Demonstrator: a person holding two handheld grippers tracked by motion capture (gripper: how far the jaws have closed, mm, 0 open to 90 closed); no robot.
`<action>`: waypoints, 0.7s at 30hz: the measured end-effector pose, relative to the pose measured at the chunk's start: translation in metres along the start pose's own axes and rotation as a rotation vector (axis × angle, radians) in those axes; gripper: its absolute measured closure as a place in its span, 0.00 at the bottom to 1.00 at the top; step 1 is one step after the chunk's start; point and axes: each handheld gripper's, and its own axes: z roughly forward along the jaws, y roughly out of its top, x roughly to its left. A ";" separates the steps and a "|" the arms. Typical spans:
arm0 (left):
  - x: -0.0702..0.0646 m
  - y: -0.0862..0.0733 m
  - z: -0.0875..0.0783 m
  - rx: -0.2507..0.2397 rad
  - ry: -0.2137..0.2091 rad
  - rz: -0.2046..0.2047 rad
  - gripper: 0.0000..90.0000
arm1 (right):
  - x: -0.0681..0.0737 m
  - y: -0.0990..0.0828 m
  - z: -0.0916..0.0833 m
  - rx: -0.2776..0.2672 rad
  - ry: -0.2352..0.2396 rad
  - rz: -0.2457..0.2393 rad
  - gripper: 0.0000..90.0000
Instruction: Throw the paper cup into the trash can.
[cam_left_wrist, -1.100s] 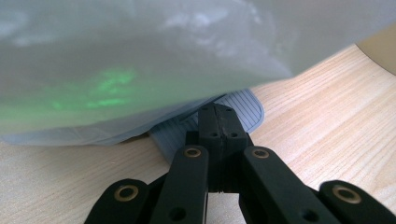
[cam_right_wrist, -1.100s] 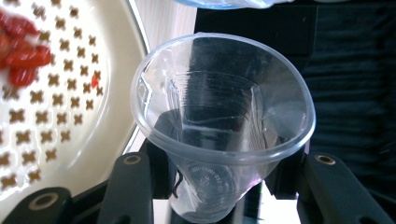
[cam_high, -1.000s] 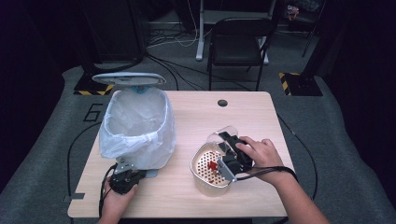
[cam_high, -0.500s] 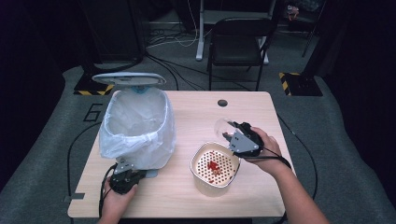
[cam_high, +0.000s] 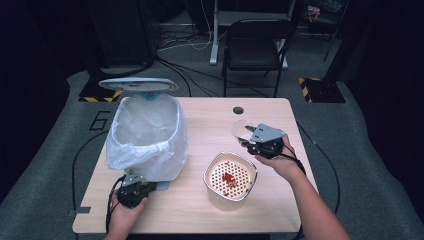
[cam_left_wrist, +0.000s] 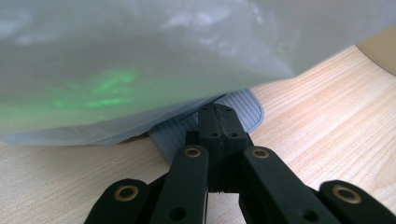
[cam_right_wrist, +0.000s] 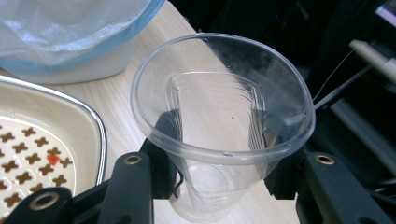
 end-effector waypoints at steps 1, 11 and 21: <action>0.000 0.000 0.000 0.000 0.000 0.000 1.00 | -0.002 -0.001 0.001 0.000 0.004 0.024 0.60; -0.001 0.000 0.000 -0.007 0.004 -0.011 1.00 | -0.016 0.005 -0.005 -0.044 0.059 0.231 0.60; 0.000 0.000 0.000 0.000 0.004 -0.003 1.00 | -0.015 0.034 -0.019 -0.059 0.096 0.304 0.60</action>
